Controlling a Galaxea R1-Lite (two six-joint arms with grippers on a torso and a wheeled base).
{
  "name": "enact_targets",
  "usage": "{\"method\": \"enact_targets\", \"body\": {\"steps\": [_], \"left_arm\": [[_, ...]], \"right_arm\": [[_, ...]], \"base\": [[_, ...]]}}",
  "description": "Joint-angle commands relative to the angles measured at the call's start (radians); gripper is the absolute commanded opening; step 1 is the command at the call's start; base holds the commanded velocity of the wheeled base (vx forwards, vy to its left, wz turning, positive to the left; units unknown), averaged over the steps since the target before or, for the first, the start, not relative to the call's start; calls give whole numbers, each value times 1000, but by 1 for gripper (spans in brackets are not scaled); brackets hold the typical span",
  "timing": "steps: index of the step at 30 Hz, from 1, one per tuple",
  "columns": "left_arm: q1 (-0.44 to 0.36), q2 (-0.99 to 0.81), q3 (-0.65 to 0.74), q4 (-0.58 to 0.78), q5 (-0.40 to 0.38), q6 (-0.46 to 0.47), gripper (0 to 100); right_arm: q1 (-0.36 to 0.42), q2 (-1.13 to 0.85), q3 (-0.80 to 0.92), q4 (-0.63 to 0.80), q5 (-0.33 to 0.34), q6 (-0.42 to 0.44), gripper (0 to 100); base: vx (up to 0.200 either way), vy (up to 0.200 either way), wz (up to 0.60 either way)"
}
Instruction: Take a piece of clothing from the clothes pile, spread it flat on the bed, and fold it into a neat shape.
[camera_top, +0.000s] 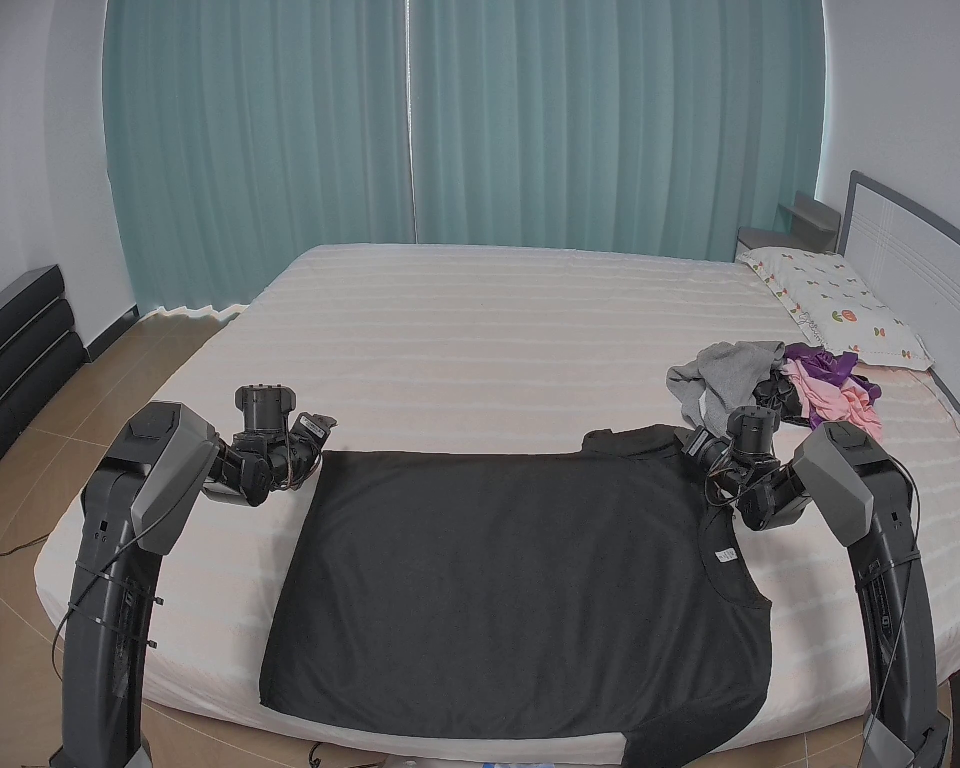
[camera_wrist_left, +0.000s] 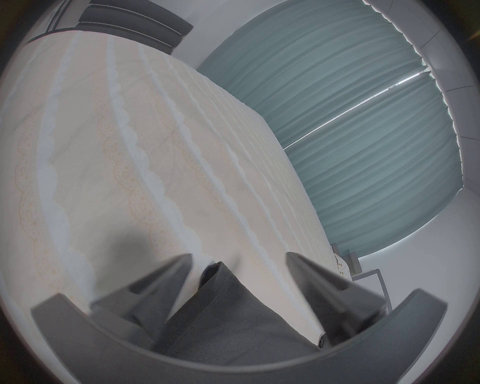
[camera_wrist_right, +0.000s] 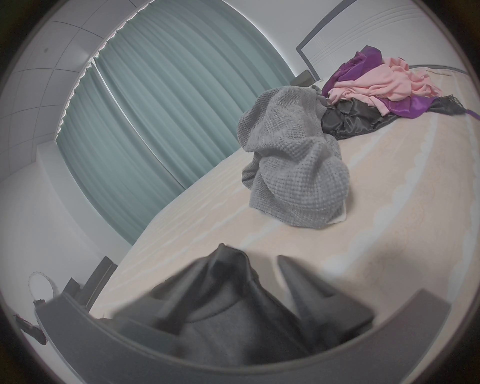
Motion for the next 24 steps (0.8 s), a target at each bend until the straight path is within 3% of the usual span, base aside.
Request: {"method": "enact_targets", "body": {"steps": [1, 8, 10, 15, 17, 21, 24], "left_arm": [[0, 1, 3, 0, -1, 1, 100], [23, -71, 99, -12, 7, -5, 100], [34, -180, 205, -11, 12, -6, 100], [32, -366, 435, -14, -18, -6, 100], [32, -389, 474, -12, -31, -6, 100], [43, -465, 658, -12, -134, -2, 100], [44, -539, 784, -14, -145, 0, 100]], "right_arm": [[-6, -58, 81, 3, -3, 0, 100], [-46, -240, 271, -45, 18, 16, 100], [-85, -361, 389, -50, 96, 22, 100], [-99, -521, 655, -60, 217, 31, 100], [-97, -546, 705, -65, 233, 31, 100], [-99, -641, 897, -68, 267, 32, 100], [-99, -680, 1014, -93, 296, 37, 100]], "base": [[0, 0, 0], [0, 0, 0], [0, 0, 0], [0, 0, 0], [0, 0, 0], [0, 0, 0], [0, 0, 0]]}}
